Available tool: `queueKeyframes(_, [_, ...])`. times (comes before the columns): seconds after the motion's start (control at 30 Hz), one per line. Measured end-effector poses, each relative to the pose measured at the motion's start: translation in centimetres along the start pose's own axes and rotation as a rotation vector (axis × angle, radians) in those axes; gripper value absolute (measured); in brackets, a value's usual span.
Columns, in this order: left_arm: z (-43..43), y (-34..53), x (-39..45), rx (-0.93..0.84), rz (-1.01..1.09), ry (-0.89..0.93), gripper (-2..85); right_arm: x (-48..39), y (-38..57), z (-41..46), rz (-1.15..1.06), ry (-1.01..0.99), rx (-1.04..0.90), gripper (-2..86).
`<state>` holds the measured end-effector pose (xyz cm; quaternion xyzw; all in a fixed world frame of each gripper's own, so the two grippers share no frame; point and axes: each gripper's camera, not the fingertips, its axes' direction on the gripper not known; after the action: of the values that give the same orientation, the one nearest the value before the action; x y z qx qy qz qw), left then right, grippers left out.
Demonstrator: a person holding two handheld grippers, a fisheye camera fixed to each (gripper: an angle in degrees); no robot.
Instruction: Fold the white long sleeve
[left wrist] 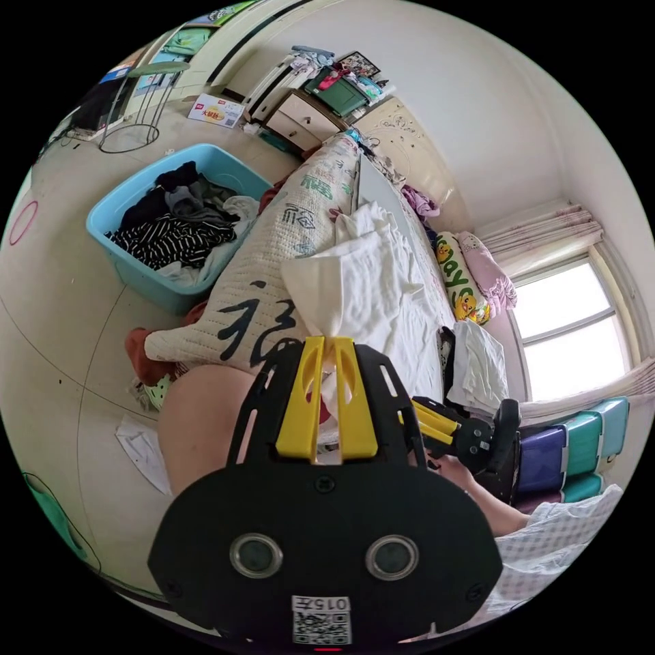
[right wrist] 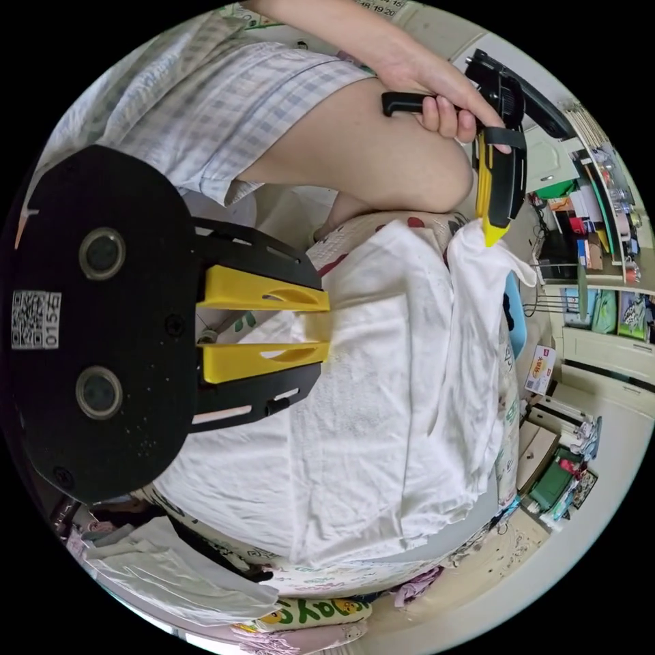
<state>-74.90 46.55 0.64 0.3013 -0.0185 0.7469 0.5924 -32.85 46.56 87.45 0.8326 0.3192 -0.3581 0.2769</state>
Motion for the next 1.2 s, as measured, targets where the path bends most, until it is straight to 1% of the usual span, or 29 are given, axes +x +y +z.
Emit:
queueKeyframes(0.03, [0.0,0.0,0.0,-0.001,0.001,-0.001,0.5,-0.2,-0.2,-0.1,-0.004,0.003,0.004,6.1])
queueKeyframes(0.1, [0.1,-0.2,0.0,-0.005,0.007,-0.01,0.6,-0.2,-0.7,-1.0,0.001,-0.043,0.037,1.4])
queueKeyframes(0.3, [0.5,-0.6,0.1,-0.028,0.022,-0.032,0.6,2.6,-2.9,-3.3,0.113,-0.225,0.087,-0.5])
queueKeyframes(0.37, [0.5,-0.6,0.0,-0.035,0.019,-0.035,0.6,4.1,-3.9,-4.6,0.112,-0.281,0.109,-0.5])
queueKeyframes(0.43, [0.6,-0.7,0.0,-0.041,0.015,-0.039,0.6,7.1,-4.9,-6.6,0.111,-0.284,0.127,-0.5])
queueKeyframes(0.53, [0.8,-0.8,-0.1,-0.056,0.01,-0.049,0.6,17.2,-5.6,-12.3,0.224,-0.197,0.151,-0.2])
queueKeyframes(0.6, [1.0,-0.8,0.1,-0.064,0.009,-0.061,0.6,28.7,-4.2,-19.1,0.449,-0.067,0.191,0.4])
queueKeyframes(0.63, [1.0,-0.8,0.1,-0.065,0.009,-0.066,0.6,31.6,-3.5,-21.0,0.519,-0.019,0.208,0.5])
queueKeyframes(0.7, [1.3,-0.9,0.3,-0.076,0.006,-0.085,0.6,41.6,0.5,-27.9,0.815,0.198,0.276,1.5])
queueKeyframes(0.73, [1.4,-0.9,0.4,-0.081,0.004,-0.088,0.6,43.5,1.6,-29.2,0.878,0.258,0.277,1.9])
queueKeyframes(0.77, [1.5,-1.0,0.4,-0.091,0.001,-0.09,0.6,46.4,3.6,-30.9,0.991,0.386,0.228,3.2])
queueKeyframes(0.8, [1.7,-1.1,0.3,-0.098,-0.005,-0.09,0.6,48.5,5.5,-31.9,1.124,0.51,0.133,5.0])
queueKeyframes(0.87, [1.6,-1.0,0.2,-0.097,-0.019,-0.087,0.7,49.5,8.2,-32.9,1.299,0.576,0.093,8.0])
queueKeyframes(0.9, [1.5,-0.9,0.2,-0.094,-0.024,-0.083,0.7,48.8,9.4,-33.4,1.327,0.539,0.162,8.3])
queueKeyframes(0.93, [1.4,-0.8,0.2,-0.091,-0.026,-0.081,0.7,48.2,9.8,-33.4,1.315,0.505,0.207,8.5])
queueKeyframes(1.0, [0.8,-0.5,0.4,-0.071,-0.015,-0.059,0.7,45.0,10.4,-32.7,1.228,0.361,0.323,6.9])
queueKeyframes(1.13, [-1.4,-0.6,1.3,-0.005,0.032,0.009,0.7,40.2,9.6,-30.9,1.128,0.249,0.304,5.6])
queueKeyframes(1.2, [-4.6,-2.5,2.6,0.05,0.117,0.037,0.8,37.4,8.8,-30.2,1.068,0.203,0.276,5.1])
